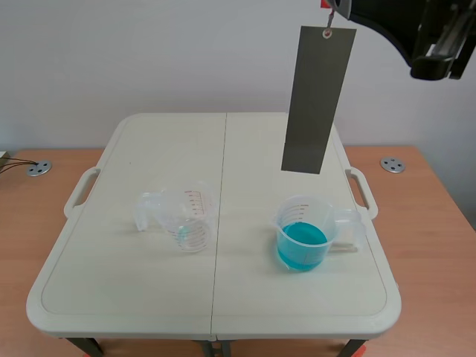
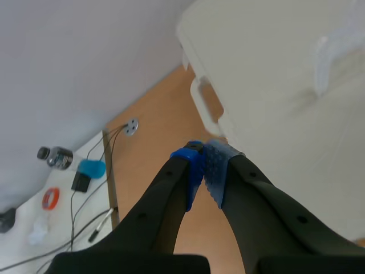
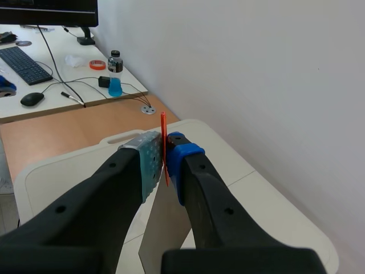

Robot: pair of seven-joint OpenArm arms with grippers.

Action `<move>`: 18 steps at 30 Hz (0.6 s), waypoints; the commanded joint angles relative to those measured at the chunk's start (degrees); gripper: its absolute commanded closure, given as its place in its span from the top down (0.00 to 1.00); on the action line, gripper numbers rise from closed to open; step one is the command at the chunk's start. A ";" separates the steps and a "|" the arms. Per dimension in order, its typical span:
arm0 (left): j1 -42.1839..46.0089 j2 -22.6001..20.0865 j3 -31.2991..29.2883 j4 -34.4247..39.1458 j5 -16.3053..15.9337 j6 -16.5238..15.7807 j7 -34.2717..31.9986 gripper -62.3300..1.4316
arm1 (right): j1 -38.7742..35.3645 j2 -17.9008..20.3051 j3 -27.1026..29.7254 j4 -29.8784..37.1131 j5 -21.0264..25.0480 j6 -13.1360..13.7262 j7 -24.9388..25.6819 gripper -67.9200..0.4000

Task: Hold the metal plate by the orange handle, dip it into the blue solution, take it out and point at it, then put the plate back in the beaker on the left.
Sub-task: 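Raise the plate and point at it, then put the plate into the left beaker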

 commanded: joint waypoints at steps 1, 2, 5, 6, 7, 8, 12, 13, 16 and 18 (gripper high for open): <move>2.21 0.00 -0.20 0.31 -0.35 0.50 -0.72 0.05 | 2.54 0.46 -0.74 0.83 0.98 0.37 1.25 0.02; 4.09 0.00 -0.37 0.20 -0.35 0.50 -0.72 0.05 | 3.13 0.46 -1.20 0.83 0.96 0.37 1.22 0.02; 9.14 0.00 -0.37 0.17 -0.37 0.26 -0.70 0.05 | 4.92 0.46 -2.86 0.83 0.96 0.37 1.01 0.02; 10.67 0.02 -0.37 0.17 -0.39 0.13 -0.70 0.05 | 5.44 0.46 -3.45 0.83 0.96 0.37 0.85 0.02; 12.04 0.02 -0.37 0.17 -0.46 -0.20 -0.70 0.05 | 6.08 0.44 -4.04 0.83 0.96 0.37 0.70 0.02; 13.31 0.02 -0.37 0.15 -0.63 -0.42 -0.68 0.05 | 6.64 0.44 -4.66 0.83 0.94 0.37 0.61 0.02; 16.72 0.02 -0.07 -0.46 -1.68 -3.98 -0.70 0.05 | 9.18 -0.81 -7.02 0.81 0.35 -0.76 -0.31 0.02; 17.16 0.02 0.33 -0.83 -1.66 -4.98 -0.66 0.05 | 9.84 -1.38 -7.65 0.81 0.09 -0.81 -0.79 0.02; 17.35 0.00 2.27 -2.23 -1.64 -7.93 -0.48 0.05 | 11.87 -3.02 -9.99 0.72 -1.29 -1.18 -1.99 0.02; 17.35 0.00 4.02 -3.15 -1.62 -9.62 -0.52 0.05 | 13.14 -4.24 -11.63 0.66 -2.54 -2.32 -2.64 0.02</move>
